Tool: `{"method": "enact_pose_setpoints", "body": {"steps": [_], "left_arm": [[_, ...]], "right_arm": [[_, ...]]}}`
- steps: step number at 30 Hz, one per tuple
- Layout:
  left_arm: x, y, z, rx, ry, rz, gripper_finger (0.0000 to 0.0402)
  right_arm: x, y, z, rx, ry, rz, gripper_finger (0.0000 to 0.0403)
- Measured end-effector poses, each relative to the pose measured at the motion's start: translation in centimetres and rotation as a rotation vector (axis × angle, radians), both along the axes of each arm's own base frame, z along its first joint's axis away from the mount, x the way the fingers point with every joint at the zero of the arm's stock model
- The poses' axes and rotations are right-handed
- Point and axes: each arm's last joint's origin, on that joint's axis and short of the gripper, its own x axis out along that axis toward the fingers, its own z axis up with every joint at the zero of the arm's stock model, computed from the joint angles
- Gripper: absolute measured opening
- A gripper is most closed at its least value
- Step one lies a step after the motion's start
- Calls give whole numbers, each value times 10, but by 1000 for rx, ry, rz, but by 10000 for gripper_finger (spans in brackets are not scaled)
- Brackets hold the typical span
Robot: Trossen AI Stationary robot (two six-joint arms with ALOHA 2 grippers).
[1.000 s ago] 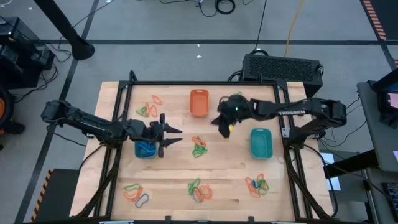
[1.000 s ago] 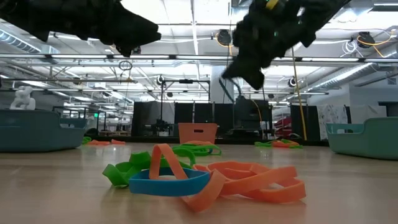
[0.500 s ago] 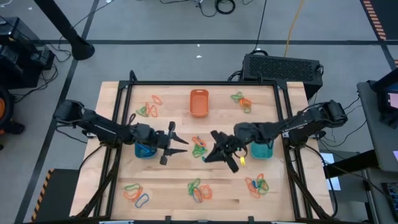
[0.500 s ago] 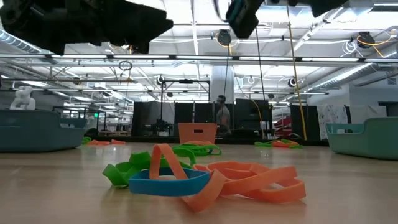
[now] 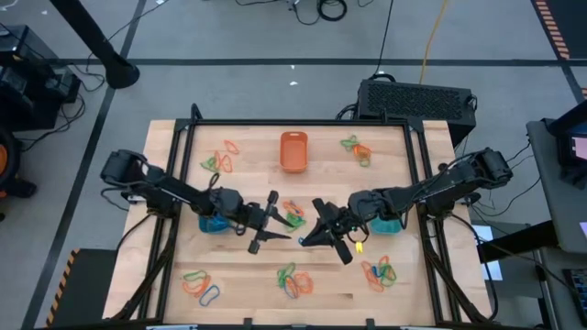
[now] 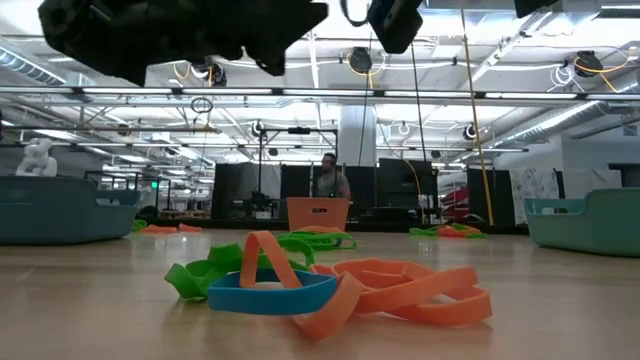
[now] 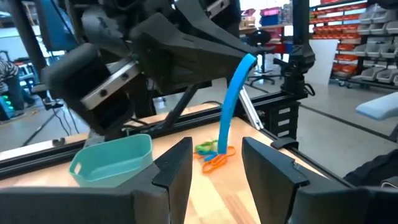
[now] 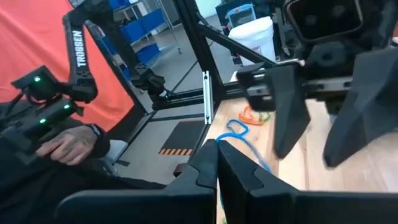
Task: Sort rubber bands into baskets
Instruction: Put the blue rubber band into the blue bin
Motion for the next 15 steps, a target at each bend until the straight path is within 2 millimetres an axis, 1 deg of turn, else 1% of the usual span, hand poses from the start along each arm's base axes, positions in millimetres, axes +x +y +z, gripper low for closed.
{"method": "enact_pose_setpoints", "body": {"steps": [8, 15], "left_arm": [[23, -4, -8, 4, 22, -1, 148], [27, -5, -12, 6, 31, -4, 148]], "right_arm": [[0, 0, 0, -4, 1, 1, 0], [0, 0, -1, -20, 4, 4, 0]]}}
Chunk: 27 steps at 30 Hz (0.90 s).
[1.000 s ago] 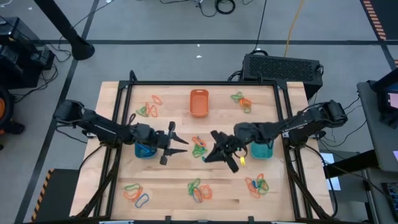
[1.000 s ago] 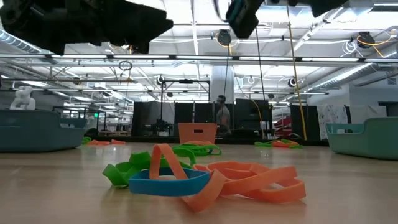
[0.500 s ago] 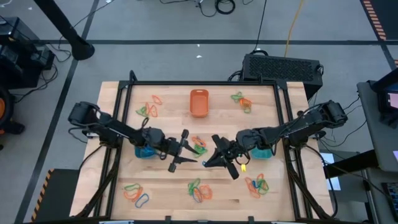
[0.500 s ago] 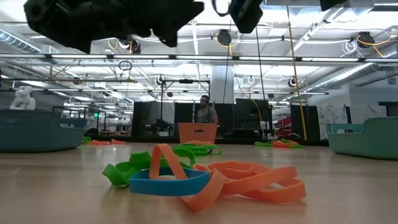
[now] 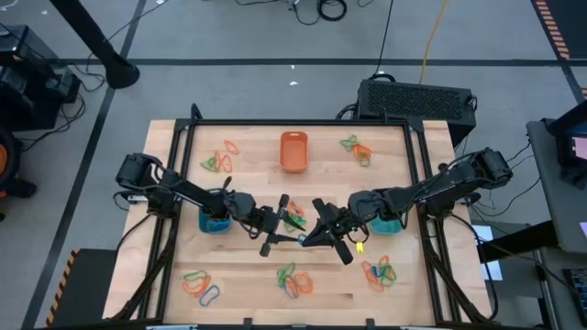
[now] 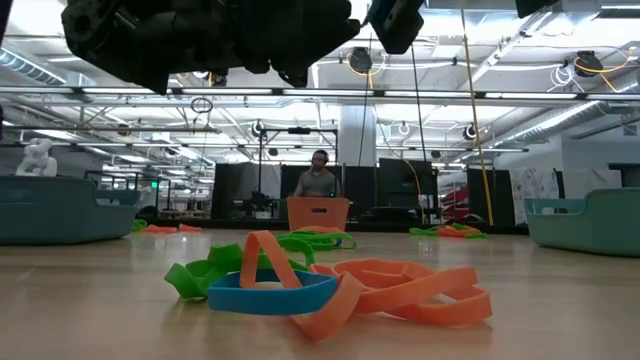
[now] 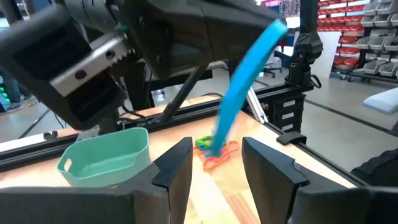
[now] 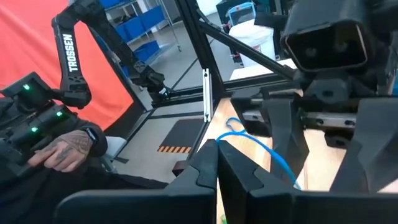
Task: Sort rubber bands into baskets
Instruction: Put the blue rubber band into the blue bin
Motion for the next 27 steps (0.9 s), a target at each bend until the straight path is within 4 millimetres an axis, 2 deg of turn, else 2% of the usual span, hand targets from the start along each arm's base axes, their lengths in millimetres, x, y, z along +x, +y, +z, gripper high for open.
{"method": "enact_pose_setpoints", "body": {"steps": [6, 19, 27], "left_arm": [[-1, -2, 1, -4, -15, -54, 148], [-1, -1, 2, -12, -18, -56, 147], [0, -2, 4, -13, -22, -56, 108]], "right_arm": [[0, -1, -1, -14, 0, -11, 0], [1, -2, -1, -36, -3, -51, 0], [1, -4, -2, -44, 9, -76, 0]]}}
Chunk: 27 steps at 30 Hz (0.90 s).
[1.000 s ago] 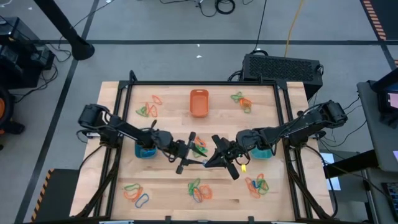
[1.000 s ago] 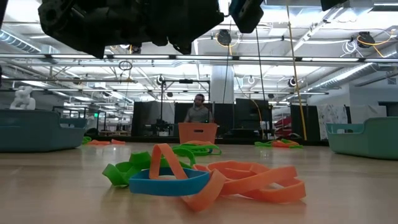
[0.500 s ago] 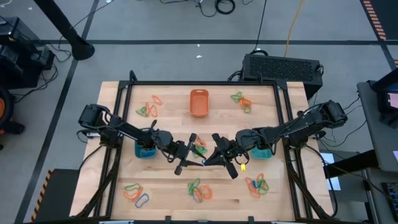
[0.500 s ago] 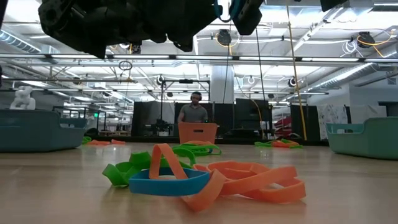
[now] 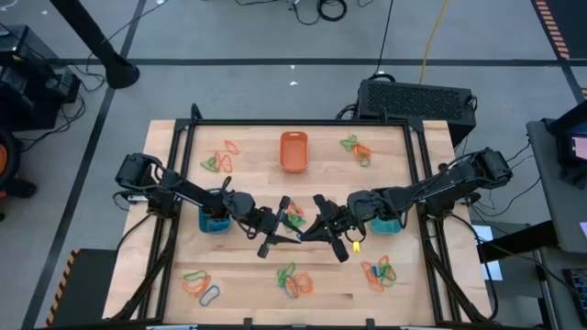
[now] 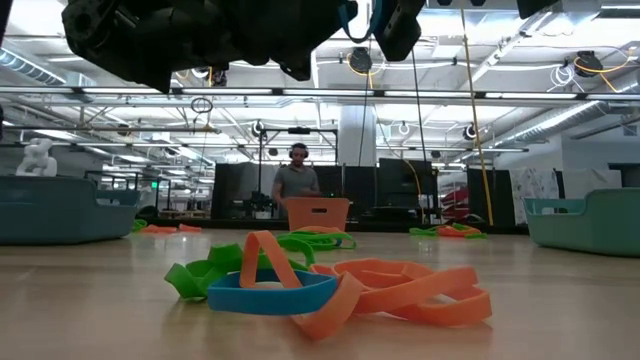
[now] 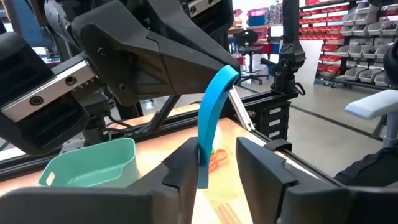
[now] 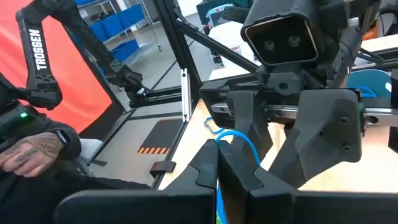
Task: Sort rubber bands into baskets
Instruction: Put the blue rubber band into the blue bin
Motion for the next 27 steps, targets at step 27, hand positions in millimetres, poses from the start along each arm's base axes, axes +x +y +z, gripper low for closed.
{"method": "enact_pose_setpoints", "body": {"steps": [27], "left_arm": [[-1, 1, -1, 4, 41, 21, 4]], "right_arm": [[-3, -9, -1, -12, 57, -21, 123]]}}
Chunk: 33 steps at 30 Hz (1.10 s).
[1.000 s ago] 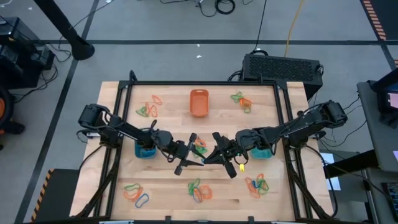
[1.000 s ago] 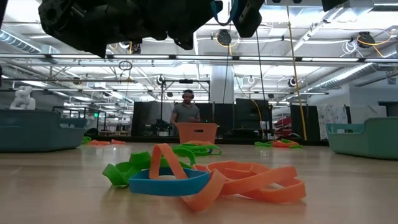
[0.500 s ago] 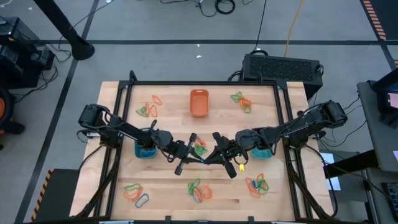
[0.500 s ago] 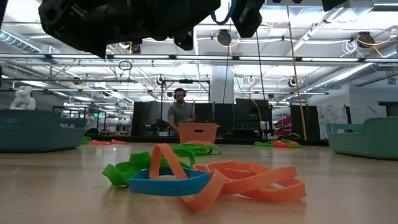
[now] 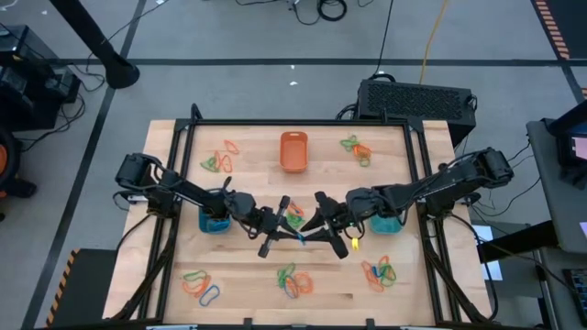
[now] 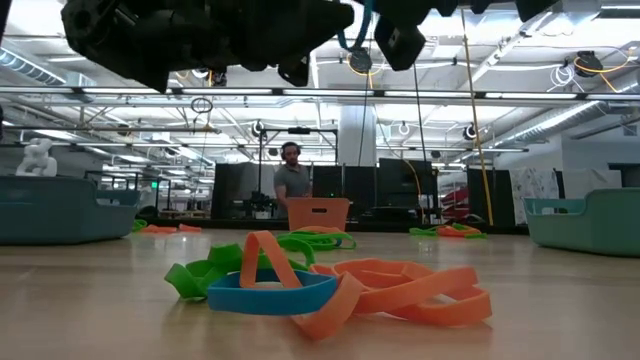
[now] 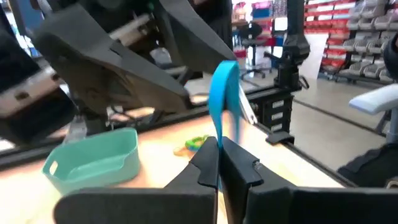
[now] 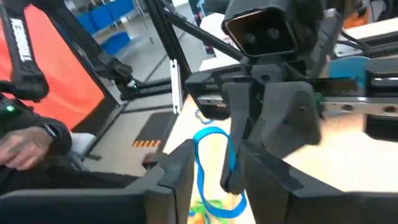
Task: Sort rubber bands into baskets
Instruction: Put the blue rubber band into the blue bin
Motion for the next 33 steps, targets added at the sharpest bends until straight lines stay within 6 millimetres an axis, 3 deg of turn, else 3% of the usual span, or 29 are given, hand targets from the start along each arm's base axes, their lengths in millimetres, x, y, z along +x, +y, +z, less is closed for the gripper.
{"method": "enact_pose_setpoints", "body": {"steps": [7, 16, 25, 29, 33], "left_arm": [[-19, 8, 13, 12, 242, 245, 2], [-80, 18, 33, -89, 633, 506, 1], [-145, 34, 25, -253, 1110, 827, 1], [-163, 40, 19, -232, 1243, 1019, 4], [-167, 44, 16, -226, 1270, 1108, 6]], "right_arm": [[-9, -1, -3, -51, 93, 8, 141], [-11, -4, -17, -168, 197, -104, 141], [-14, 0, -21, -217, 232, -139, 141], [-16, 5, -21, -218, 229, -117, 141], [-17, 11, -21, -220, 226, -97, 141]]}}
